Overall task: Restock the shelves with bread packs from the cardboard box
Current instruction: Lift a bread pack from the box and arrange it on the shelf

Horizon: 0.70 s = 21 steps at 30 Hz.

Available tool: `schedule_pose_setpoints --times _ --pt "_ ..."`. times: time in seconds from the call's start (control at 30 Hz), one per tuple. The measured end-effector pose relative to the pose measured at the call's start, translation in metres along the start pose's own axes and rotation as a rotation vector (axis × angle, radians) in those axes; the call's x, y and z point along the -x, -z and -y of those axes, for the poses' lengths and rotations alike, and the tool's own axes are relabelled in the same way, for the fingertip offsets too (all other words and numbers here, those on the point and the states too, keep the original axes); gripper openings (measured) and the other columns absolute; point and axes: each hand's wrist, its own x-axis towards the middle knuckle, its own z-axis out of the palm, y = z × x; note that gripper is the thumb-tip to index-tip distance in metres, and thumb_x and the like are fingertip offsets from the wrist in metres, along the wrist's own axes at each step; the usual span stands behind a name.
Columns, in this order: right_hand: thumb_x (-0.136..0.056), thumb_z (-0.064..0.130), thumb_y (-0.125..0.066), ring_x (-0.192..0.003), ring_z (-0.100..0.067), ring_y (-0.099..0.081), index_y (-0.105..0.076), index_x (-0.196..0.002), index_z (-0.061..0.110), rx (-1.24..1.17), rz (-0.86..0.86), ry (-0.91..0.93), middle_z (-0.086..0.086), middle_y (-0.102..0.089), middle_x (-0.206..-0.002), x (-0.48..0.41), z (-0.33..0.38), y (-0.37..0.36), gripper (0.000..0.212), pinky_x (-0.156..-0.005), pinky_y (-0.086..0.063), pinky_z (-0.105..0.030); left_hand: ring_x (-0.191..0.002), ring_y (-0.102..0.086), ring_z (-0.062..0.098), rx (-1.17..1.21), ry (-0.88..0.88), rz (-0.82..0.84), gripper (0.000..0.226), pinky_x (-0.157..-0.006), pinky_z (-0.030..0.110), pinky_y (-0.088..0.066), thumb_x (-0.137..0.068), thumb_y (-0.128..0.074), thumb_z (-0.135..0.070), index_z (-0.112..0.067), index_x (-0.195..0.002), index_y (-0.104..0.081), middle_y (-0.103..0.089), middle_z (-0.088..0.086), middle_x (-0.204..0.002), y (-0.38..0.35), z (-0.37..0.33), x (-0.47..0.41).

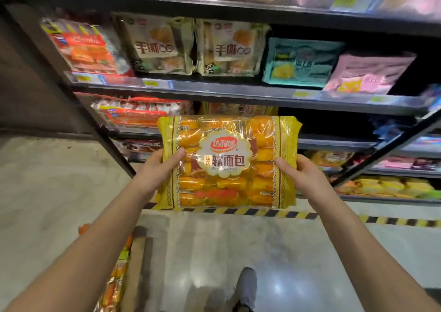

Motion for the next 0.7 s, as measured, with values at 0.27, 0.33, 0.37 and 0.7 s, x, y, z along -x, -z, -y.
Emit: schedule_pose_setpoints --times 0.27,0.33,0.37,0.7 --pt "-0.094 0.058 -0.060 -0.101 -0.010 -0.065 -0.060 -0.129 0.029 0.117 -0.001 0.011 0.010 -0.069 -0.115 -0.100 -0.033 0.034 0.044 -0.068 -0.046 -0.026 -0.120 -0.068 0.019 -0.050 -0.010 -0.083 0.074 -0.111 0.059 -0.047 -0.075 -0.064 -0.086 -0.045 -0.136 -0.060 -0.072 -0.013 -0.128 -0.066 0.007 -0.075" --pt "-0.092 0.058 -0.063 -0.104 -0.009 -0.068 -0.063 -0.127 0.033 0.084 0.008 0.017 0.013 -0.072 -0.114 -0.116 -0.046 0.031 0.043 -0.073 -0.051 -0.028 -0.121 -0.068 0.017 -0.044 -0.024 -0.091 0.070 -0.111 0.056 -0.048 -0.077 -0.066 -0.084 -0.046 -0.135 -0.061 -0.072 -0.014 -0.129 -0.071 0.014 -0.096" --pt "-0.091 0.057 -0.065 -0.105 -0.007 -0.068 -0.064 -0.127 0.035 0.063 0.009 0.022 0.015 -0.072 -0.114 -0.124 -0.053 0.029 0.042 -0.075 -0.052 -0.028 -0.120 -0.069 0.016 -0.042 -0.044 -0.091 0.063 -0.109 0.053 -0.049 -0.081 -0.066 -0.080 -0.045 -0.134 -0.061 -0.073 -0.014 -0.128 -0.073 0.019 -0.106" --pt "-0.090 0.043 -0.068 -0.105 -0.008 -0.072 -0.068 -0.123 0.032 -0.054 -0.015 0.144 0.013 -0.076 -0.114 -0.197 -0.121 -0.006 0.035 -0.086 -0.055 -0.036 -0.109 -0.071 -0.004 -0.039 -0.251 -0.104 0.047 -0.086 0.019 -0.054 -0.089 -0.064 -0.053 -0.042 -0.135 -0.061 -0.074 -0.022 -0.122 -0.087 0.072 -0.188"
